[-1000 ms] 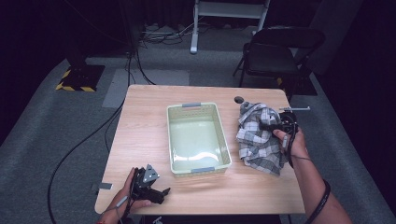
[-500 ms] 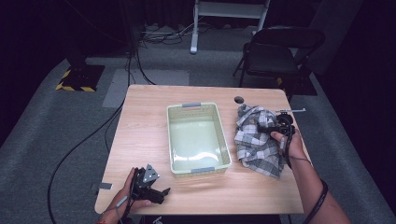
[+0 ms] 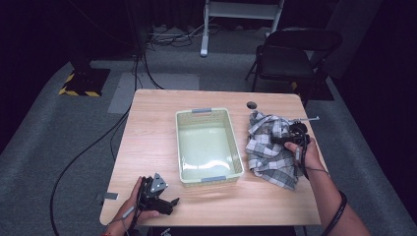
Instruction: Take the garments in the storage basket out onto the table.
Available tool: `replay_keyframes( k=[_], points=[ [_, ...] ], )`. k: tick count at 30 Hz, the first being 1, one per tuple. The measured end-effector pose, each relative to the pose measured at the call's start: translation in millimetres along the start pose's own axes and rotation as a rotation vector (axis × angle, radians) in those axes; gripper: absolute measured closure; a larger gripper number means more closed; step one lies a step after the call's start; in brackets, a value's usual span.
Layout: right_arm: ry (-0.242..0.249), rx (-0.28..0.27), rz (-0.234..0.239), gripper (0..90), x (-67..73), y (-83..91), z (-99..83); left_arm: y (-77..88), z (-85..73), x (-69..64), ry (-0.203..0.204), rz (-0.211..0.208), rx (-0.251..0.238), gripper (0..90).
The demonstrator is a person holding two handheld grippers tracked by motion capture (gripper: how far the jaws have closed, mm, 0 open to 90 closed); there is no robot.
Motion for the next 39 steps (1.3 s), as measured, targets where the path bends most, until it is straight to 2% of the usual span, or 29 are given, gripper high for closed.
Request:
replay_keyframes(
  k=[3,5,9,12,15,16,20,29,39],
  points=[
    [0.02,0.007,0.001,39.3,-0.9,0.0,-1.7,0.0,0.0,0.0,0.0,0.0,0.0,0.0],
    [0.066,0.015,0.011,33.4,-1.2,0.0,-4.6,0.0,0.0,0.0,0.0,0.0,0.0,0.0],
    [0.096,0.023,0.014,28.0,-0.1,0.0,-6.5,-0.1,0.2,0.2,-0.002,0.0,0.001,0.0],
    [0.141,0.032,-0.019,16.2,3.6,-0.4,-9.5,-0.1,0.2,0.2,-0.001,0.002,0.002,0.0],
    [0.154,0.037,-0.03,11.4,5.0,-1.1,-10.8,-0.2,0.3,0.3,-0.002,0.001,0.001,0.0],
    [0.161,0.049,-0.032,7.3,6.2,-2.6,-12.4,-0.1,0.2,0.2,-0.001,0.002,0.002,0.0],
    [0.17,0.053,-0.035,4.7,7.2,-3.5,-14.4,-0.2,0.3,0.3,-0.002,0.001,0.001,0.0],
    [0.199,0.061,-0.029,4.9,10.0,-2.5,-15.9,-0.2,0.3,0.2,-0.002,0.001,0.001,0.0],
    [0.275,0.071,-0.045,6.3,14.3,3.6,-14.3,-0.1,0.2,0.2,-0.001,0.001,0.002,0.0]
  ],
)
Point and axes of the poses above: each handheld gripper's, and its own axes: y roughly backward along the jaws, z roughly out of its top, x roughly to its left, the point moved 1 cm from there along -y, roughly forward along the jaws, and after that the axes turned 12 degrees about -x, right-handed, at the moved point
